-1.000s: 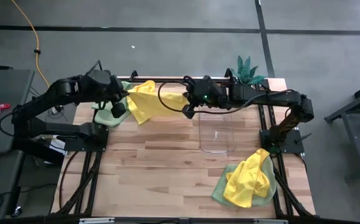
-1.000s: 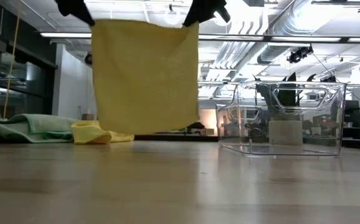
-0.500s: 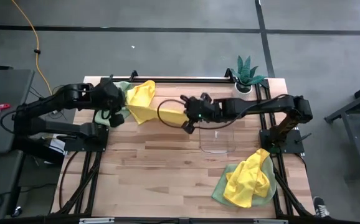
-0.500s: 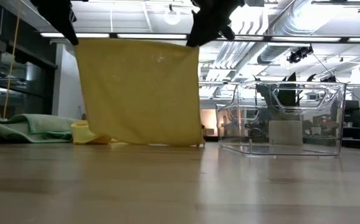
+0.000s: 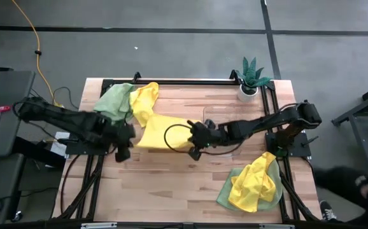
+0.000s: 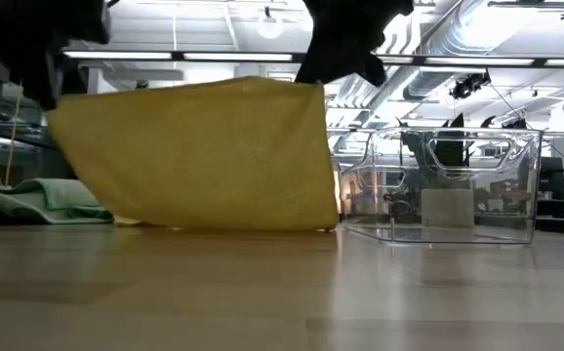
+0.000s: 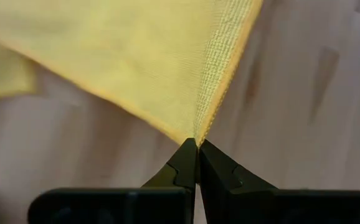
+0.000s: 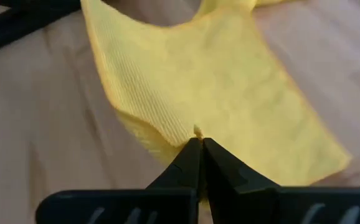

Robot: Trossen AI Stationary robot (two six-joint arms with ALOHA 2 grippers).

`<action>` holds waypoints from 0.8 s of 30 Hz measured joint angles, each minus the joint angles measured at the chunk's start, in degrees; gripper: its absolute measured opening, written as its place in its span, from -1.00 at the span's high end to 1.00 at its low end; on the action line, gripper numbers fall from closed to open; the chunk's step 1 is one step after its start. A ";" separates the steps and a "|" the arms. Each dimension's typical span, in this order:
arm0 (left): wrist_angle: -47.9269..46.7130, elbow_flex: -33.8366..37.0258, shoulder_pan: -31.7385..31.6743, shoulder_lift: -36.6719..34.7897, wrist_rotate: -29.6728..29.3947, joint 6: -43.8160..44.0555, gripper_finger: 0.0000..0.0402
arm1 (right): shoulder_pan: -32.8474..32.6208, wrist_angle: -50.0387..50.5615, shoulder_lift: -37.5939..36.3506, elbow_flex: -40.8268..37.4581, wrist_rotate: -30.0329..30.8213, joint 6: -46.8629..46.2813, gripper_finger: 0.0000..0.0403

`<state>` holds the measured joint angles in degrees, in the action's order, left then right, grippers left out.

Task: Fold microfiber towels
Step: Fold the middle yellow microfiber towel

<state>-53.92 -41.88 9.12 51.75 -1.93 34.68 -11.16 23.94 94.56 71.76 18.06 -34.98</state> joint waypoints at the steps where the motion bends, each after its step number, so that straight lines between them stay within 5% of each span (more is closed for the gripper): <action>1: 2.97 1.64 2.65 0.00 0.01 3.27 1.00 | -0.73 -1.32 0.00 -0.93 -0.22 -1.09 1.00; 7: 19.47 9.39 16.99 0.54 -2.92 22.80 1.00 | -4.53 -7.54 0.00 -5.07 -2.05 -6.66 1.00; 15: 25.37 11.09 32.25 5.77 -7.56 42.44 1.00 | -7.58 -12.08 0.68 -7.66 -6.09 -13.40 1.00; 24: 39.00 11.11 37.33 14.43 -7.04 49.78 1.00 | -12.55 -16.22 6.52 -7.82 -15.45 -21.76 1.00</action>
<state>-14.91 -30.76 46.45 66.18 -8.98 84.47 -23.70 7.72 101.08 63.93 2.61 -56.74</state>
